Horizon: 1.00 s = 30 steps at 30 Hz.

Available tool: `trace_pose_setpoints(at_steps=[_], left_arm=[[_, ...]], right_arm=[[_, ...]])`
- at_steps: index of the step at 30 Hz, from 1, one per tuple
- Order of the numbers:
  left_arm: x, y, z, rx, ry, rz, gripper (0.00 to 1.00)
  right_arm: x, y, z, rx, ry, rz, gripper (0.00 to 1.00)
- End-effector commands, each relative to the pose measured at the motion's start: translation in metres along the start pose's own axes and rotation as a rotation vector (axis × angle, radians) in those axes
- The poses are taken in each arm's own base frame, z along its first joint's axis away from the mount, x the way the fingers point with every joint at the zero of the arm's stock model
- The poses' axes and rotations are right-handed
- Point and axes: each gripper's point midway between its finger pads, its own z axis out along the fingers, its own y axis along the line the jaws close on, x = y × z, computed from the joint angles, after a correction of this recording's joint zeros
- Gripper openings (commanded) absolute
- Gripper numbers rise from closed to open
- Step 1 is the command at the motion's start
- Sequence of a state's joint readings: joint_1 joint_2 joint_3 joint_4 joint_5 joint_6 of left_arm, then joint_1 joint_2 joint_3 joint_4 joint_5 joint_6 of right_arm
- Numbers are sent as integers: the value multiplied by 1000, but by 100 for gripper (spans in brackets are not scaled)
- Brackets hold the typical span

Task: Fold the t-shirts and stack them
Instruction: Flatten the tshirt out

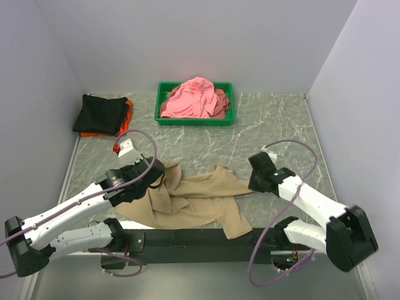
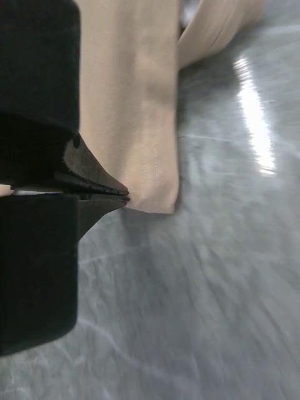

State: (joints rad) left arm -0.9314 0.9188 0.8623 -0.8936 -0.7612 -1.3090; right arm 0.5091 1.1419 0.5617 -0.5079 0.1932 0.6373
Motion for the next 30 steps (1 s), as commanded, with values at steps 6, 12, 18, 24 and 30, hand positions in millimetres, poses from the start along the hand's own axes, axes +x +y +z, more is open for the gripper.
trace_pose_setpoints(at_steps=[6, 12, 18, 24, 30], left_arm=[[-47, -47, -10, 135, -89, -24, 1], [-62, -44, -2, 85, -115, -24, 1], [-141, -55, -47, 145, -290, -101, 1], [-217, -52, -126, 316, -444, -228, 1], [-270, -40, -203, 521, -561, -311, 1]], right_arm=[[-119, -34, -65, 88, -382, 216, 0], [-123, -33, -69, 38, -408, 218, 0], [-209, -32, -188, -28, -770, 294, 0], [-251, -50, -335, -101, -1110, 367, 0], [-247, -56, -465, -269, -1353, 335, 0]])
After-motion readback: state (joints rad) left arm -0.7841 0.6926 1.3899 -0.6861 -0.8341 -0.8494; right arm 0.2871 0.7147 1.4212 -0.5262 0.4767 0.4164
